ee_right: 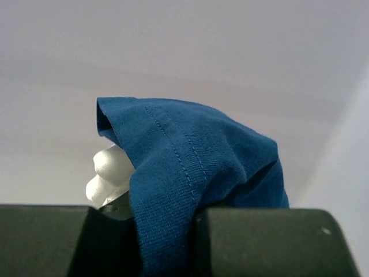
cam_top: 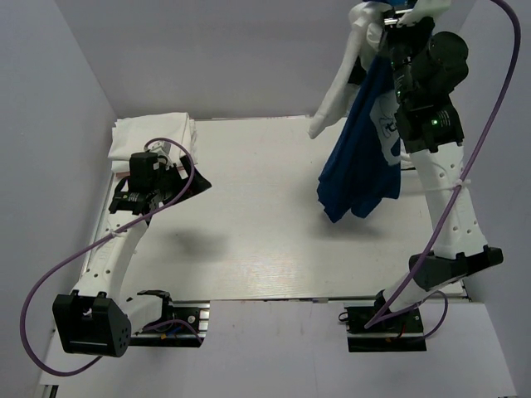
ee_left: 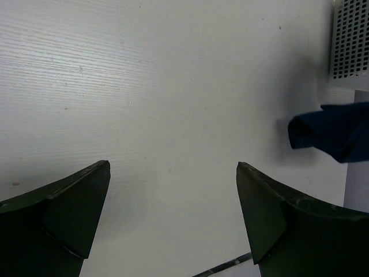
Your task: Fold and stack the t-shirts
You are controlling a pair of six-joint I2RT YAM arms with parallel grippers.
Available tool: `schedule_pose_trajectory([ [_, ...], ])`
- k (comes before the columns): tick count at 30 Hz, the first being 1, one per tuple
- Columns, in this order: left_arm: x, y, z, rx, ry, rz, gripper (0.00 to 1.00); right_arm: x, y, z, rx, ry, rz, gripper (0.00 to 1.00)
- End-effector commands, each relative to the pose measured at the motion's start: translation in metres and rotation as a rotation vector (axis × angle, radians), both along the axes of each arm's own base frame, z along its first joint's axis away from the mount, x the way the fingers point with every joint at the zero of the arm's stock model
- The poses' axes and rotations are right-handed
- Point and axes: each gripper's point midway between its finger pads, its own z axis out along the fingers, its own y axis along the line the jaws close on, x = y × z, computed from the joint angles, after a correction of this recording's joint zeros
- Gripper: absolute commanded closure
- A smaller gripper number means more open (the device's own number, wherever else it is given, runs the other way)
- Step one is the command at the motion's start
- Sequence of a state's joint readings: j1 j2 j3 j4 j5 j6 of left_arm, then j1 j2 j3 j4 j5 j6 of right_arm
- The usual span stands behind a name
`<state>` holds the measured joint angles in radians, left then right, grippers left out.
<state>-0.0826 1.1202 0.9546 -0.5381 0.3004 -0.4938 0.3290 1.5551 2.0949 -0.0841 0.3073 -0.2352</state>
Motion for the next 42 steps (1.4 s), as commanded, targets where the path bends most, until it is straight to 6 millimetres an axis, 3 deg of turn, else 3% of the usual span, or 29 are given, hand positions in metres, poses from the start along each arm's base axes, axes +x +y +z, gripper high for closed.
schedule_pose_trajectory([
  [1, -0.001, 0.0, 0.012, 0.002, -0.041, 0.002, 0.0, -0.035, 0.055, 0.04, 0.004, -0.095, 0.303, 1.0],
  [5, 0.0, 0.001, 0.015, 0.006, -0.051, 0.01, 0.0, -0.032, 0.088, 0.025, -0.012, -0.049, 0.399, 1.0],
  [9, -0.003, 0.008, 0.016, 0.029, -0.05, 0.041, 0.0, -0.043, 0.126, 0.008, -0.04, -0.014, 0.536, 1.0],
  [12, -0.006, 0.013, 0.017, 0.052, -0.046, 0.056, 0.0, -0.05, 0.144, 0.001, -0.053, -0.003, 0.572, 1.0],
  [15, -0.009, 0.017, 0.018, 0.068, -0.029, 0.073, 0.0, -0.043, 0.153, -0.01, -0.064, 0.014, 0.543, 1.0],
  [17, -0.013, 0.022, 0.015, 0.091, -0.018, 0.086, 0.0, -0.042, 0.164, -0.024, -0.083, 0.049, 0.559, 1.0],
  [18, -0.012, 0.023, 0.018, 0.097, -0.02, 0.094, 0.0, -0.033, 0.172, -0.054, -0.101, 0.115, 0.567, 1.0],
  [19, -0.013, 0.025, 0.021, 0.101, -0.031, 0.101, 0.0, -0.032, 0.175, -0.066, -0.105, 0.142, 0.572, 1.0],
  [20, -0.014, 0.029, 0.018, 0.116, -0.018, 0.118, 0.0, -0.041, 0.177, -0.067, -0.082, 0.146, 0.59, 1.0],
  [22, -0.015, 0.034, 0.022, 0.134, -0.027, 0.144, 0.0, -0.03, 0.189, -0.143, -0.102, 0.307, 0.602, 0.99],
  [23, -0.017, 0.036, 0.026, 0.139, -0.033, 0.151, 0.0, -0.043, 0.199, -0.145, -0.043, 0.324, 0.679, 0.9],
  [25, -0.016, 0.04, 0.028, 0.145, -0.033, 0.168, 0.0, -0.053, 0.226, -0.246, 0.008, 0.552, 0.791, 0.78],
  [26, -0.016, 0.042, 0.034, 0.147, -0.051, 0.177, 0.0, -0.055, 0.228, -0.292, 0.021, 0.664, 0.782, 0.78],
  [27, -0.016, 0.042, 0.034, 0.155, -0.054, 0.17, 0.0, -0.066, 0.236, -0.314, 0.031, 0.735, 0.841, 0.59],
  [28, -0.015, 0.041, 0.039, 0.158, -0.068, 0.157, 0.0, -0.076, 0.247, -0.349, 0.011, 0.836, 0.895, 0.2],
  [29, -0.014, 0.041, 0.04, 0.156, -0.077, 0.157, 0.0, -0.078, 0.249, -0.364, 0.0, 0.885, 0.895, 0.1],
  [30, -0.013, 0.039, 0.044, 0.155, -0.088, 0.143, 0.0, -0.079, 0.246, -0.411, -0.013, 1.036, 0.813, 0.1],
  [33, -0.014, 0.035, 0.053, 0.138, -0.101, 0.124, 0.0, -0.079, 0.231, -0.453, -0.065, 1.162, 0.692, 0.1],
  [35, -0.014, 0.033, 0.053, 0.132, -0.101, 0.116, 0.0, -0.081, 0.227, -0.46, -0.068, 1.168, 0.678, 0.1],
  [38, -0.013, 0.033, 0.043, 0.133, -0.092, 0.115, 0.0, -0.087, 0.229, -0.427, -0.049, 1.061, 0.726, 0.1],
  [41, -0.013, 0.033, 0.036, 0.136, -0.073, 0.113, 0.0, -0.087, 0.215, -0.41, -0.072, 0.994, 0.689, 0.1],
  [42, -0.011, 0.031, 0.035, 0.128, -0.07, 0.102, 0.0, -0.089, 0.201, -0.414, -0.086, 1.013, 0.642, 0.1],
])
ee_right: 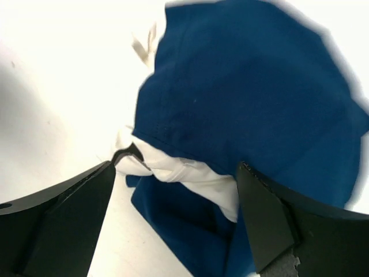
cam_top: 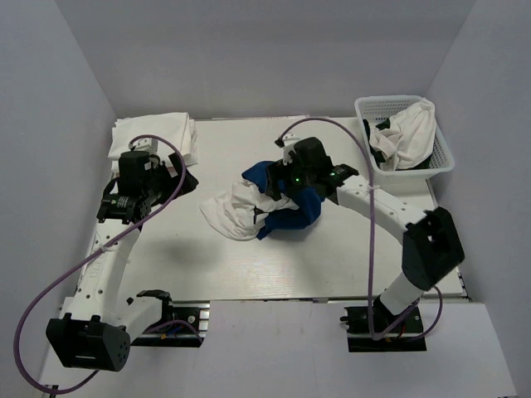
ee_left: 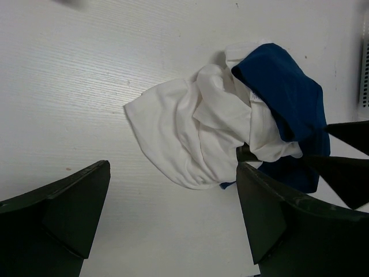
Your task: Fold and stack the t-shirts
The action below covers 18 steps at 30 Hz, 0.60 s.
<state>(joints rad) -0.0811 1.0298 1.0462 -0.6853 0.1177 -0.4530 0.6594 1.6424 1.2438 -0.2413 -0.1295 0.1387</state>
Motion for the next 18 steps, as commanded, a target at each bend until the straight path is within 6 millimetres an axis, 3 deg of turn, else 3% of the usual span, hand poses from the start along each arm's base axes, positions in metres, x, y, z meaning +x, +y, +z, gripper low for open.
schedule_pose_trajectory([
  [1, 0.003, -0.003, -0.002, -0.007, -0.002, -0.023, 0.0, 0.009, -0.024, 0.054, 0.006, -0.173, -0.079, 0.1],
  [2, 0.002, -0.005, -0.002, -0.013, -0.002, -0.032, 0.0, 0.01, -0.033, 0.052, -0.023, -0.179, -0.112, 0.1],
  [3, 0.005, -0.005, -0.004, -0.013, 0.003, -0.032, 0.0, 0.005, -0.044, 0.036, -0.068, -0.157, -0.131, 0.1],
  [4, 0.007, -0.008, -0.008, -0.021, 0.008, -0.043, 0.0, 0.004, -0.064, 0.038, -0.124, -0.183, -0.187, 0.1],
  [6, 0.011, -0.014, -0.012, -0.042, 0.02, -0.072, 0.0, -0.007, -0.089, 0.009, -0.212, -0.143, -0.244, 0.1],
  [7, 0.015, -0.019, -0.016, -0.056, 0.027, -0.092, 0.0, -0.01, -0.11, 0.002, -0.264, -0.144, -0.306, 0.1],
  [8, 0.018, -0.021, -0.01, -0.063, 0.01, -0.101, 0.0, -0.013, -0.117, -0.003, -0.284, -0.131, -0.324, 0.1],
  [9, 0.021, -0.023, -0.013, -0.07, 0.025, -0.111, 0.0, -0.017, -0.119, -0.005, -0.274, -0.118, -0.334, 0.1],
  [10, 0.024, -0.025, -0.014, -0.076, 0.024, -0.119, 0.0, -0.025, -0.126, -0.022, -0.293, -0.08, -0.335, 0.1],
  [12, 0.028, -0.032, -0.01, -0.094, 0.018, -0.139, 0.0, -0.026, -0.116, -0.029, -0.244, -0.07, -0.307, 0.1],
  [13, 0.028, -0.034, -0.012, -0.103, 0.028, -0.15, 0.0, -0.033, -0.119, -0.046, -0.258, -0.046, -0.294, 0.1],
  [16, 0.034, -0.037, -0.013, -0.111, 0.031, -0.161, 0.0, -0.013, -0.11, -0.06, -0.234, -0.066, -0.297, 0.1],
  [17, 0.034, -0.037, -0.013, -0.111, 0.031, -0.161, 0.0, -0.01, -0.11, -0.085, -0.282, -0.019, -0.285, 0.21],
  [18, 0.034, -0.037, -0.013, -0.111, 0.031, -0.161, 0.0, -0.003, -0.109, -0.087, -0.279, -0.026, -0.29, 0.29],
])
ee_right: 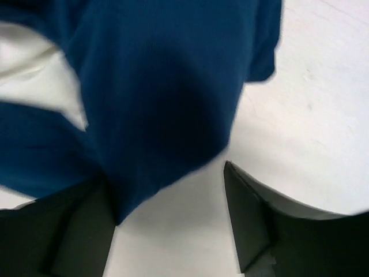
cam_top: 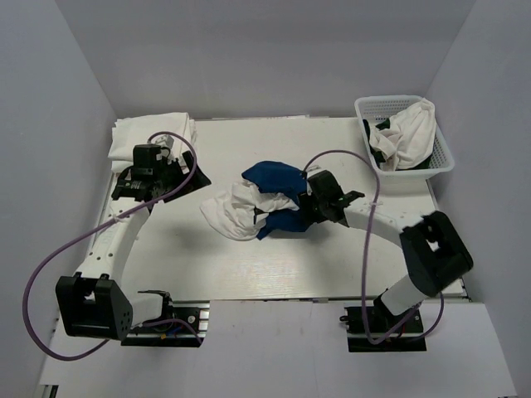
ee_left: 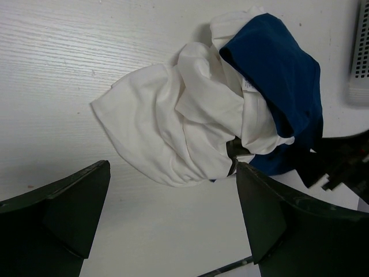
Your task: Fold and stack the t-shirts
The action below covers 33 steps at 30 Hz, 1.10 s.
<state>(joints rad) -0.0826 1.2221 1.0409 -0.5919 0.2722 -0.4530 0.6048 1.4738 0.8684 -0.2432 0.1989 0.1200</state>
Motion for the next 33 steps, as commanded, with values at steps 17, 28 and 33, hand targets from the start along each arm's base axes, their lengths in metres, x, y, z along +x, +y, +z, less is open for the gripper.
schedule_pose_trajectory([
  [17, 0.002, -0.009, 0.031, -0.04, -0.108, -0.03, 0.0, 0.056, 0.004, 0.409, 0.42, -1.065, 0.024, 1.0],
  [28, -0.008, -0.004, 0.049, -0.032, -0.167, -0.014, 0.0, 0.033, -0.071, 0.612, 0.245, -1.588, -0.228, 1.0],
  [33, -0.011, -0.004, 0.055, -0.033, -0.187, -0.014, 0.0, 0.045, -0.102, 0.628, 0.086, -1.687, -0.426, 1.0],
])
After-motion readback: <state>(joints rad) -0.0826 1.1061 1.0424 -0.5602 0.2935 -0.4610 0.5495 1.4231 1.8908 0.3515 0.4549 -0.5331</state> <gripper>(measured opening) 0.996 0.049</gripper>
